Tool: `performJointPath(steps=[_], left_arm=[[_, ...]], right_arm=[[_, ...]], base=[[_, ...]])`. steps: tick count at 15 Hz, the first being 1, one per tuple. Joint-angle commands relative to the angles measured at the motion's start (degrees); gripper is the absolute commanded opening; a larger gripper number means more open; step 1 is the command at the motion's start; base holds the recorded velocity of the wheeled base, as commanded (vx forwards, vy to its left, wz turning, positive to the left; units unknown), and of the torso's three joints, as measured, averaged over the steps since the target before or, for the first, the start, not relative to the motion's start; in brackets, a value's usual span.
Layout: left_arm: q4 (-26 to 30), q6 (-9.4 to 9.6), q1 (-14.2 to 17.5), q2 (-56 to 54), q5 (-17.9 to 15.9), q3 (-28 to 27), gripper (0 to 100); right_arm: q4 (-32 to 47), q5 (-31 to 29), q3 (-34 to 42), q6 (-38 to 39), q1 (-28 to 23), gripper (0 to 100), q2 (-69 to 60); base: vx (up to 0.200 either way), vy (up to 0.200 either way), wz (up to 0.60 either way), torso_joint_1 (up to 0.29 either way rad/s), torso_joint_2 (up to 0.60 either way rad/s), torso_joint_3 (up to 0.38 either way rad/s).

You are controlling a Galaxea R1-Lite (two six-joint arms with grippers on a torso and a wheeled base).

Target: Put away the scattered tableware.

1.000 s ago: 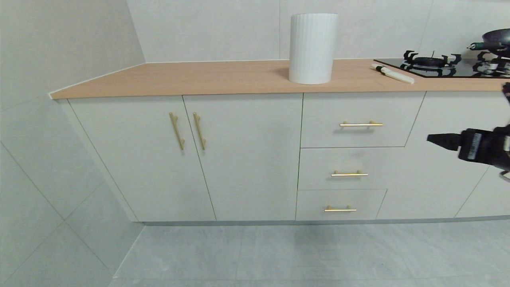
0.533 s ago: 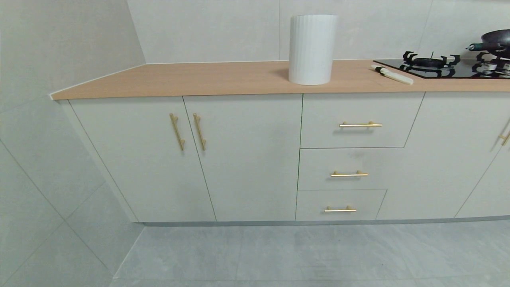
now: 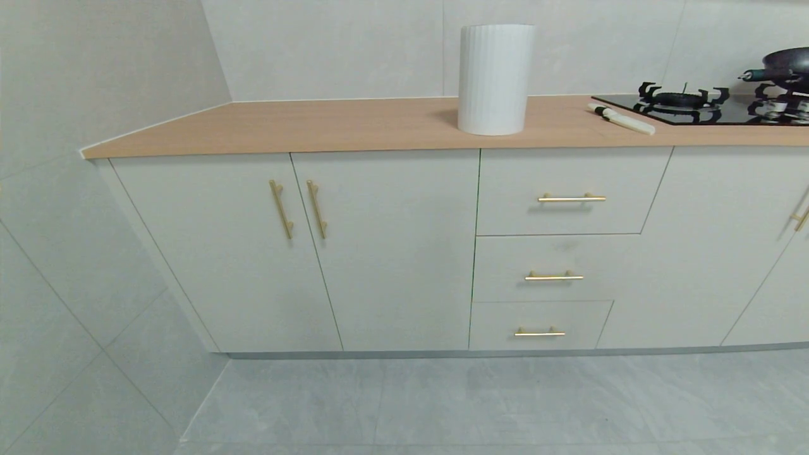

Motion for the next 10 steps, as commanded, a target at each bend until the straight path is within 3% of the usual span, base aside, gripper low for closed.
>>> performJointPath(steps=[1, 4, 10], left_arm=[[0.01, -0.02, 0.01, 0.0, 0.01, 0.0, 100], [-0.08, -0.02, 0.01, 0.0, 0.01, 0.0, 100], [0.01, 0.07, 0.01, 0.0, 0.01, 0.0, 100]], right_arm=[[-1.74, 4.29, 7.7, 0.01, -0.9, 100, -3.66], [-20.64, 14.57, 22.82, 1.85, -0.9, 100, -3.66], [-18.79, 22.84, 23.61, -3.68, -0.99, 100, -3.66]], base=[[0.0, 0.0, 0.0, 0.0, 0.0, 0.0], [0.0, 0.0, 0.0, 0.0, 0.0, 0.0], [0.0, 0.0, 0.0, 0.0, 0.0, 0.0]])
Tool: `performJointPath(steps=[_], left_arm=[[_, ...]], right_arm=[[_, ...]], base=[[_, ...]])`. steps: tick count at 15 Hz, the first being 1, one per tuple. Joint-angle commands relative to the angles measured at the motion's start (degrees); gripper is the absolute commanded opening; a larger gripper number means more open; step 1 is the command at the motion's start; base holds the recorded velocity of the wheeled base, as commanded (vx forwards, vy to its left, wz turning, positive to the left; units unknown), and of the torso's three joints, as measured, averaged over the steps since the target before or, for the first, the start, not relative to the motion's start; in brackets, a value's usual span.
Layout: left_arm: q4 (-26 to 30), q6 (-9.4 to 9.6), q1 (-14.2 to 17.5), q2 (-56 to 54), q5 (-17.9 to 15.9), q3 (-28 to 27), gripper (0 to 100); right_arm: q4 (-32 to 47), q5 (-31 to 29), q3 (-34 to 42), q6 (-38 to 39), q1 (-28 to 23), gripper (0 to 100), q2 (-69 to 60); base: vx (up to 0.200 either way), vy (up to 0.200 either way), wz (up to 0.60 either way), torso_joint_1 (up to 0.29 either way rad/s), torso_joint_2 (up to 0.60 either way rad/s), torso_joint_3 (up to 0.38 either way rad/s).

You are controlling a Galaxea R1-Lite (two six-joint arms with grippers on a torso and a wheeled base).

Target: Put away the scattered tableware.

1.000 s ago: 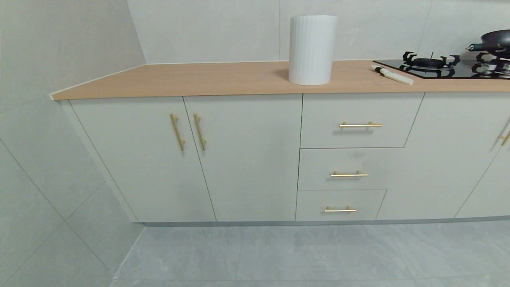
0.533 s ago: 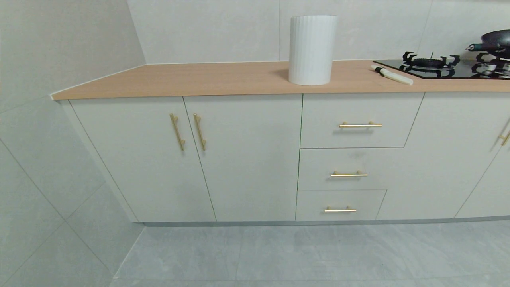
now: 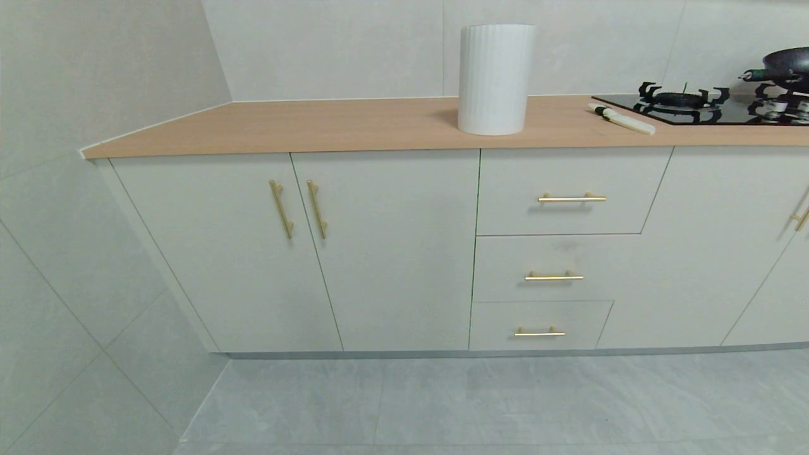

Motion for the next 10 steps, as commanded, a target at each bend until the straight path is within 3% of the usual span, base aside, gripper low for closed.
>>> performJointPath(steps=[1, 8, 10], left_arm=[[0.01, 0.23, 0.01, 0.0, -0.05, 0.0, 100], [0.01, -0.04, 0.01, 0.0, -0.05, 0.0, 100], [0.01, -0.04, 0.01, 0.0, -0.05, 0.0, 100]], right_arm=[[0.34, 1.89, 0.2, -1.33, -0.04, 100, 0.38], [0.69, -2.42, 0.11, 0.52, -0.48, 100, 0.91], [1.04, -8.39, 0.11, 0.95, -0.48, 100, 0.56]], base=[[0.0, 0.0, 0.0, 0.0, 0.0, 0.0], [0.0, 0.0, 0.0, 0.0, 0.0, 0.0], [0.0, 0.0, 0.0, 0.0, 0.0, 0.0]])
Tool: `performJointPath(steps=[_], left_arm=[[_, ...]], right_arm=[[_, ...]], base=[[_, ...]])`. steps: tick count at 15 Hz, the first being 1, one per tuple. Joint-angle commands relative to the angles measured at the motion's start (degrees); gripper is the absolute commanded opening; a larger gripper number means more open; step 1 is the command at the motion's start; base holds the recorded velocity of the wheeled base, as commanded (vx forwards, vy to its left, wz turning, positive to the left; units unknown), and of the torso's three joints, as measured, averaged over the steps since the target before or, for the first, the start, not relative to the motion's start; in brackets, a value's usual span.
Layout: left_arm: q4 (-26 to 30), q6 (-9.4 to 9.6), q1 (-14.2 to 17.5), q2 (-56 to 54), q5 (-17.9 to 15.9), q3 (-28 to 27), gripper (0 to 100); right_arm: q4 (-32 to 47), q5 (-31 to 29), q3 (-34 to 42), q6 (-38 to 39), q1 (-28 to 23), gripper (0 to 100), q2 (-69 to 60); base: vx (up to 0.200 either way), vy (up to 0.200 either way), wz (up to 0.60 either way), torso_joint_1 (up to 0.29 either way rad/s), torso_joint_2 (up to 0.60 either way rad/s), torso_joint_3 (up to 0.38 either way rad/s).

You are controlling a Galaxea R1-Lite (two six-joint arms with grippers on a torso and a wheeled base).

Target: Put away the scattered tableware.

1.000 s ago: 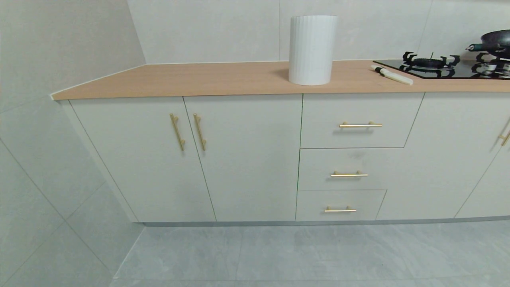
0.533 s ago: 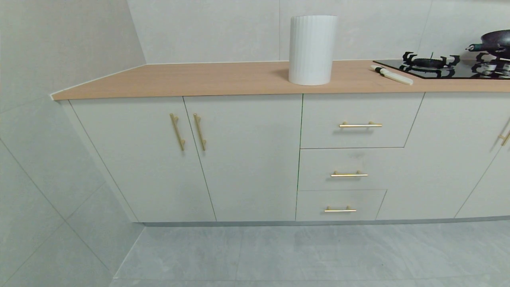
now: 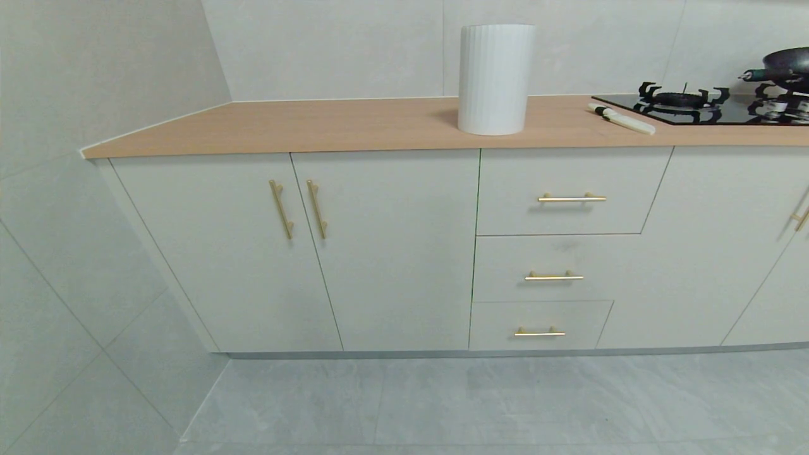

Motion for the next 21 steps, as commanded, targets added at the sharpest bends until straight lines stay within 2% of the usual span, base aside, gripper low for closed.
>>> performJointPath(steps=[1, 2, 7, 21], left_arm=[[-0.01, 0.01, 0.01, 0.0, 0.02, 0.0, 100], [-0.01, 0.01, 0.01, 0.0, 0.02, 0.0, 100], [-0.01, 0.1, 0.01, 0.0, 0.02, 0.0, 100], [-0.01, -0.08, 0.01, 0.0, 0.02, 0.0, 100]], right_arm=[[0.51, 0.71, 0.15, 1.13, 0.01, 100, 0.06], [1.56, 2.38, 0.24, 0.78, 0.01, 100, 0.06], [1.56, 2.9, 0.24, 2.98, 0.36, 100, -0.12], [1.56, 2.9, 0.24, 2.98, 0.36, 100, -0.12]], base=[[0.0, 0.0, 0.0, 0.0, 0.0, 0.0], [0.0, 0.0, 0.0, 0.0, 0.0, 0.0], [0.0, 0.0, 0.0, 0.0, 0.0, 0.0], [0.2, 0.0, 0.0, 0.004, 0.0, 0.002]])
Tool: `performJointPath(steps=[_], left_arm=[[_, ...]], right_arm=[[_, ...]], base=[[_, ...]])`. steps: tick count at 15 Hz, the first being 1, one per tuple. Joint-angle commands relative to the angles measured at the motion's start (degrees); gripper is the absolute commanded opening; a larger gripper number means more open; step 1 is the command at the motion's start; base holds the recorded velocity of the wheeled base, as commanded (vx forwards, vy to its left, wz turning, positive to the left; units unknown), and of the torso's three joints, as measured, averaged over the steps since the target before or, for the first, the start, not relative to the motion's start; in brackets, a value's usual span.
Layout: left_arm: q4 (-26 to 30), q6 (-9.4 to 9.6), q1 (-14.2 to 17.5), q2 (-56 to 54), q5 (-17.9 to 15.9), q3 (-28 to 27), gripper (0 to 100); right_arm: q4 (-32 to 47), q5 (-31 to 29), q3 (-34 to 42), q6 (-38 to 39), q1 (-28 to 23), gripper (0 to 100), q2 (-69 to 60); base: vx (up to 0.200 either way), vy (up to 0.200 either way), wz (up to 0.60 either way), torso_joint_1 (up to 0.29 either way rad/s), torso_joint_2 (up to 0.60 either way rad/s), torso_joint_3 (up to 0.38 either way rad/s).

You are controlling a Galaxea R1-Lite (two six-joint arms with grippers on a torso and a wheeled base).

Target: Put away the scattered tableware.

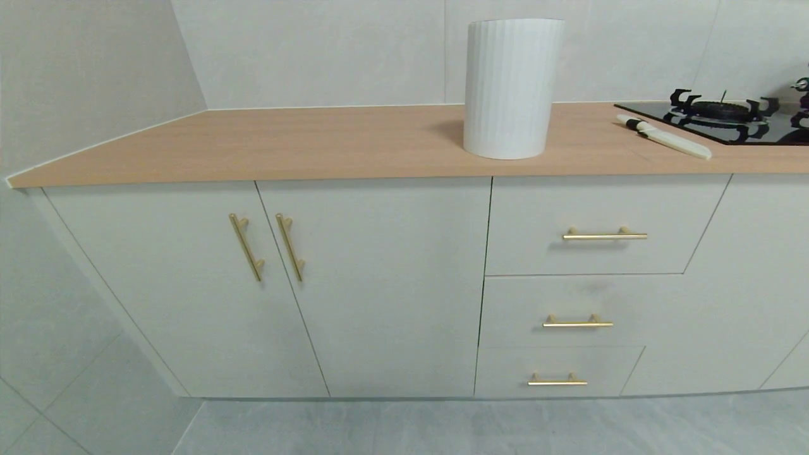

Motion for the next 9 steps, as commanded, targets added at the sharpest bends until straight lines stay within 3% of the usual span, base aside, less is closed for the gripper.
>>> performJointPath(steps=[1, 9], left_arm=[[-0.01, -0.02, 0.04, 0.0, 0.02, 0.02, 100], [-0.01, -0.02, 0.04, 0.0, 0.11, 0.02, 100]], right_arm=[[0.01, -0.02, 0.01, 0.0, 0.02, 100, 0.14], [0.01, -0.02, 0.01, 0.0, 0.02, 100, 0.14]], base=[[0.2, 0.0, 0.0, 0.007, 0.01, 0.002], [0.2, 0.0, 0.0, 0.002, 0.0, 0.001]])
